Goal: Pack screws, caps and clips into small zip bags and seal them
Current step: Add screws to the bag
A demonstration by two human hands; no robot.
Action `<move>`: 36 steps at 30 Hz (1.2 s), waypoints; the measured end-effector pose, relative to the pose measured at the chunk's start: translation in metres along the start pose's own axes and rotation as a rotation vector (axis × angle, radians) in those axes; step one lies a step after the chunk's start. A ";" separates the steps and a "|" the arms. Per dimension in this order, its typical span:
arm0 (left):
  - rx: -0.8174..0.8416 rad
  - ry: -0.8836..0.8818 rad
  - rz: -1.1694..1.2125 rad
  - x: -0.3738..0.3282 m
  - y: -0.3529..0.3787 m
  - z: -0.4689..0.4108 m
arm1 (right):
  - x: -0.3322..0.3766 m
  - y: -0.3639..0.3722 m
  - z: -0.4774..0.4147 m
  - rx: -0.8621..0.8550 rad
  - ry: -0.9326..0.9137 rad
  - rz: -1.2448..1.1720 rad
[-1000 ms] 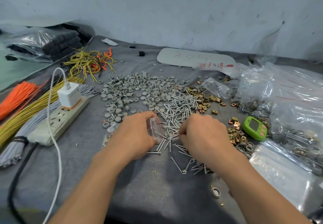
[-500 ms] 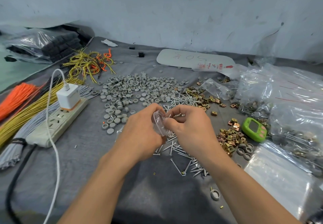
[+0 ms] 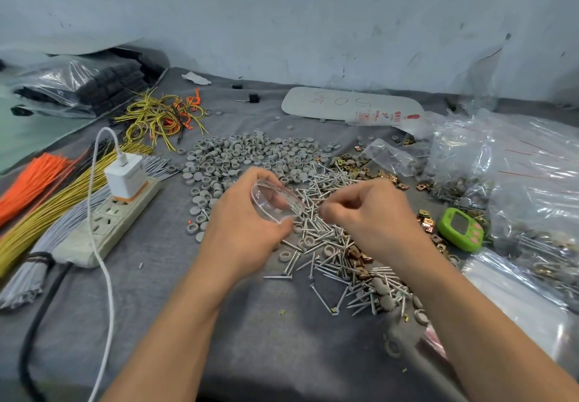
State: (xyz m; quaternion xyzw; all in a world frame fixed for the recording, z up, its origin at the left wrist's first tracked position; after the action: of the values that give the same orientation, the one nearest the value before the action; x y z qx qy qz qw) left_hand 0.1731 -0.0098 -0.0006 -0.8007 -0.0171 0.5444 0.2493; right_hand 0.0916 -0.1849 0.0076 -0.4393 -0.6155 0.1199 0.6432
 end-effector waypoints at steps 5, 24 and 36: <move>-0.062 -0.003 0.006 0.001 -0.007 0.000 | -0.008 0.026 0.014 0.292 -0.037 0.483; 0.078 0.008 -0.251 -0.004 0.021 0.003 | -0.005 0.002 0.017 -0.134 -0.004 -0.094; 0.081 0.046 -0.206 -0.014 0.031 0.006 | 0.007 0.023 0.013 -0.005 0.005 -0.484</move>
State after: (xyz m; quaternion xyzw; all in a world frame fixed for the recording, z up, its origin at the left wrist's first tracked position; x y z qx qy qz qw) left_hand 0.1542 -0.0389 -0.0030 -0.7963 -0.0718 0.4977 0.3363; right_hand 0.0906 -0.1613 -0.0059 -0.2809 -0.7014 -0.0405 0.6538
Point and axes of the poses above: each hand's wrist, its own z-axis away from the middle knuckle, its own y-axis out of the palm, x = y × z, the point moved 6 cm from there along -z, towards the middle knuckle, and after that the axes turned 7 degrees about z, right-handed, at the moved point
